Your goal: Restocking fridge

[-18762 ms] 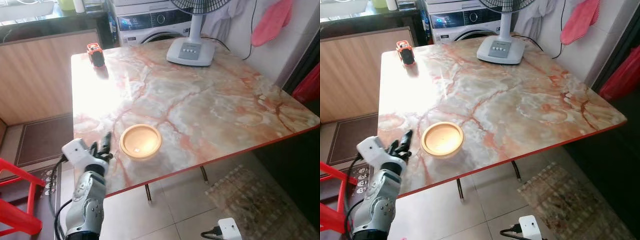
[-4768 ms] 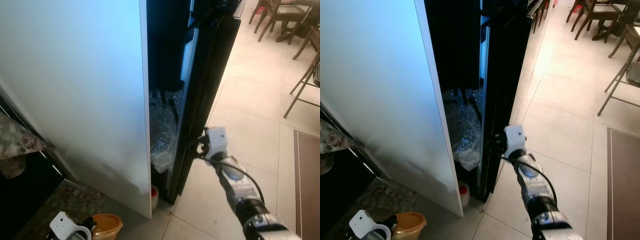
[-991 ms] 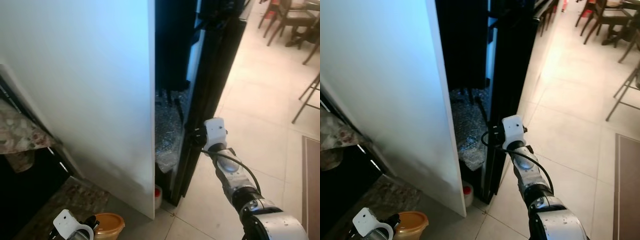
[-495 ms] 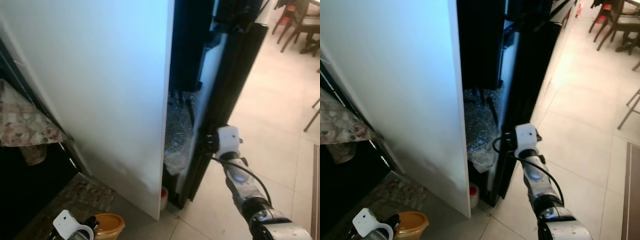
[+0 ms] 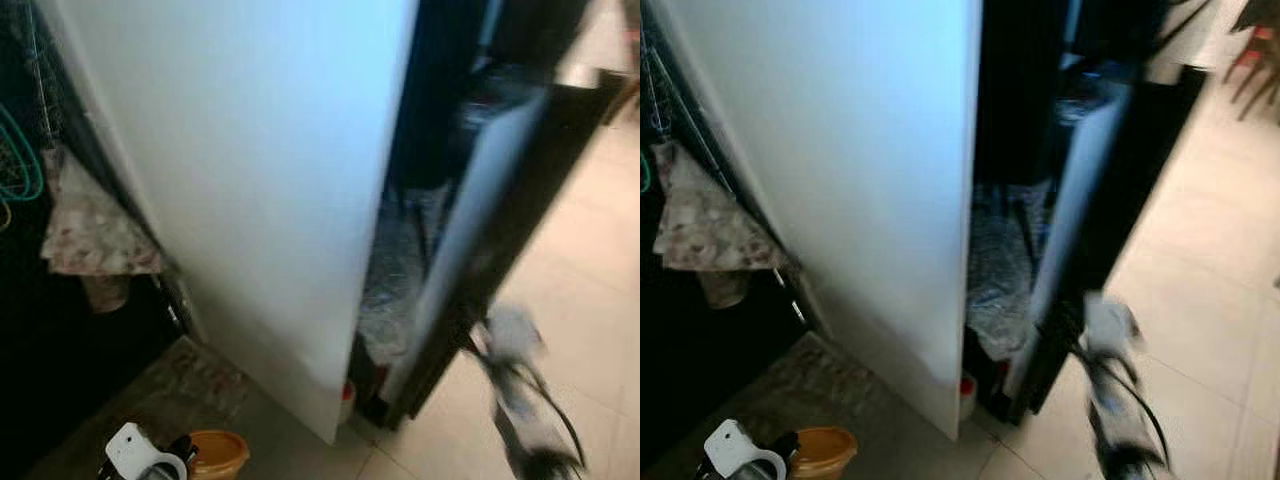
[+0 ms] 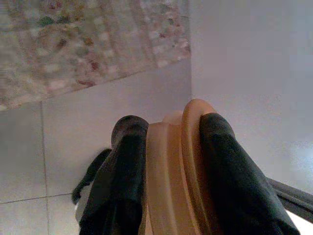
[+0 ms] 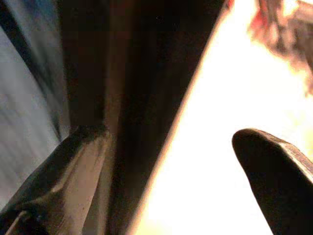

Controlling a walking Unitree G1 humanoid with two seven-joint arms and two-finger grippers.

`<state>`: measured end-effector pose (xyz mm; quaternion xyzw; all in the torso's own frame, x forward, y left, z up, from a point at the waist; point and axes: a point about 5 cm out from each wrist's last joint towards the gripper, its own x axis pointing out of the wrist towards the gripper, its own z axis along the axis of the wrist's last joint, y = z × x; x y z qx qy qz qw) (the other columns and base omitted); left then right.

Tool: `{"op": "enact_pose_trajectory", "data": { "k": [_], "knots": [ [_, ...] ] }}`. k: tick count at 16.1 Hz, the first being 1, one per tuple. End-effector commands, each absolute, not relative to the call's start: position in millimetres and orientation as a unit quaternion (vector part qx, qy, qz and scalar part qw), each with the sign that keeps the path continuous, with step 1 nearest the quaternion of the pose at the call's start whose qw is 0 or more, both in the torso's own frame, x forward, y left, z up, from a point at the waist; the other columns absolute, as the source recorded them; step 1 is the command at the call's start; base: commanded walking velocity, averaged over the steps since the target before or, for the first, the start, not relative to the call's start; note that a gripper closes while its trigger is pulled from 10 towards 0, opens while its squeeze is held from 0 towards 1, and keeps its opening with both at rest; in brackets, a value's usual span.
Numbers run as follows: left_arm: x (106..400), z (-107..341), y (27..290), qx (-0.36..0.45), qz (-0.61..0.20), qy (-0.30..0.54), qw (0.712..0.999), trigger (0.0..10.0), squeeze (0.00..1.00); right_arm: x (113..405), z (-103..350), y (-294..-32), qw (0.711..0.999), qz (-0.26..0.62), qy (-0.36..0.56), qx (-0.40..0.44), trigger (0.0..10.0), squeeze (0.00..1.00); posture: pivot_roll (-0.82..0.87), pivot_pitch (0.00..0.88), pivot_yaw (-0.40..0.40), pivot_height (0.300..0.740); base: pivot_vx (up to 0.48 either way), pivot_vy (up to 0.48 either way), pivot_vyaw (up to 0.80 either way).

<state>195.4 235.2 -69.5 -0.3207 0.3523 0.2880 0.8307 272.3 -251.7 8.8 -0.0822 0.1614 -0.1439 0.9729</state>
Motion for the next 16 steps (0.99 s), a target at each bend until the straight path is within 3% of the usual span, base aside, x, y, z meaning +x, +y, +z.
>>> {"op": "enact_pose_trajectory", "data": {
  "k": [1, 5, 10, 16],
  "knots": [
    [194, -71, 232, -0.314, 0.284, 0.358, 0.832, 10.0, 0.00, 264, 0, -257, 0.967, -0.158, 0.187, -0.074, 10.0, 0.00, -0.05, 0.019, 0.001, 0.740, 0.000, 0.000, 0.00],
    [193, -72, 231, -0.313, 0.284, 0.361, 0.832, 10.0, 0.00, 241, -25, -246, 0.956, -0.138, 0.250, -0.070, 10.0, 0.00, -0.05, 0.015, 0.001, 0.740, 0.000, 0.000, 0.00],
    [191, -73, 231, -0.310, 0.283, 0.364, 0.831, 10.0, 0.00, 239, -45, -202, 0.939, 0.013, 0.342, -0.042, 10.0, 0.00, -0.05, 0.013, 0.000, 0.740, 0.000, 0.000, 0.00],
    [191, -73, 231, -0.308, 0.283, 0.365, 0.832, 10.0, 0.00, 276, -10, -189, 0.965, 0.094, 0.238, -0.064, 10.0, 0.00, -0.05, 0.016, 0.001, 0.740, 0.000, 0.000, 0.00]
  ]
}}
